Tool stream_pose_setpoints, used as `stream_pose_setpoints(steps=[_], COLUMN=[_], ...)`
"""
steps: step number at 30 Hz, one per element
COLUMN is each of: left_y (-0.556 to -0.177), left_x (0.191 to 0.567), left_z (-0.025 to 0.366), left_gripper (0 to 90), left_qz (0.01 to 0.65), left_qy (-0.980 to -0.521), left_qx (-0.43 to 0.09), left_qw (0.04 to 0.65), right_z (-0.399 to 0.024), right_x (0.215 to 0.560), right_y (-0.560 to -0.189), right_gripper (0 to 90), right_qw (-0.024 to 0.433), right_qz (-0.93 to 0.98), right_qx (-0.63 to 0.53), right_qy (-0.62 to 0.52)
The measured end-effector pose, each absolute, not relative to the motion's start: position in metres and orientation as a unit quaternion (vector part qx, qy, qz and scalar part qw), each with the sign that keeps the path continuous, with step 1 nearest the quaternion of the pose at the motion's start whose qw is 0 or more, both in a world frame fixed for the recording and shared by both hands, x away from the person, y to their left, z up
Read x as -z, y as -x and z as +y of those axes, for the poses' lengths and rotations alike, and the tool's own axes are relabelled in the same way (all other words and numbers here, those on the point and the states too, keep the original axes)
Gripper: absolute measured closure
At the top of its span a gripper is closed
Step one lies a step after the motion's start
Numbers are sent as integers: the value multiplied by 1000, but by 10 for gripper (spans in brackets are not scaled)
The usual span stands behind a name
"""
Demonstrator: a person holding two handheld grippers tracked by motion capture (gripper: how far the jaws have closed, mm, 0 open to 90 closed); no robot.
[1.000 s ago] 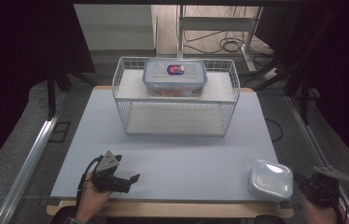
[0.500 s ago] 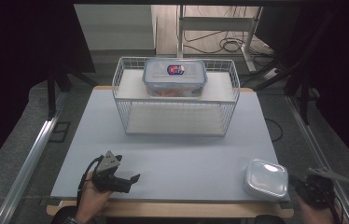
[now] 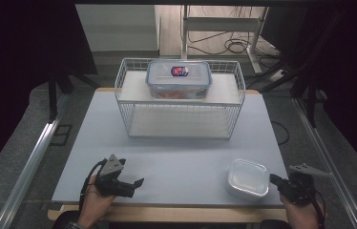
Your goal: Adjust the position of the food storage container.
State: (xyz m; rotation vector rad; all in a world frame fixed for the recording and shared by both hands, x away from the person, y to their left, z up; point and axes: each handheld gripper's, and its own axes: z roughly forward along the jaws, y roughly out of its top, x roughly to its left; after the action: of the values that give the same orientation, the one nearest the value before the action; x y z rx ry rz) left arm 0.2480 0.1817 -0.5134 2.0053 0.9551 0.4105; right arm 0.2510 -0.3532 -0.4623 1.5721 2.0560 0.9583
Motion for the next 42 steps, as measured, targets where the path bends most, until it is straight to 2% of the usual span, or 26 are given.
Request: stream_pose_setpoints(steps=[14,27,42], left_y=[-249,-250,-250], left_x=[514,515,514], left_z=[180,179,183], left_gripper=[22,23,24], left_qz=[381,384,392], left_qy=[-805,-807,-803], left_qx=[-160,-157,-156], left_qw=[425,421,421], right_z=[-289,-249,-183], right_x=[469,475,476], right_y=[-272,-290,-316], right_gripper=[895,895,895], right_qw=[135,87,62], right_qz=[768,786,826], right_qx=[-375,-398,-392], right_qy=[-501,-465,-400])
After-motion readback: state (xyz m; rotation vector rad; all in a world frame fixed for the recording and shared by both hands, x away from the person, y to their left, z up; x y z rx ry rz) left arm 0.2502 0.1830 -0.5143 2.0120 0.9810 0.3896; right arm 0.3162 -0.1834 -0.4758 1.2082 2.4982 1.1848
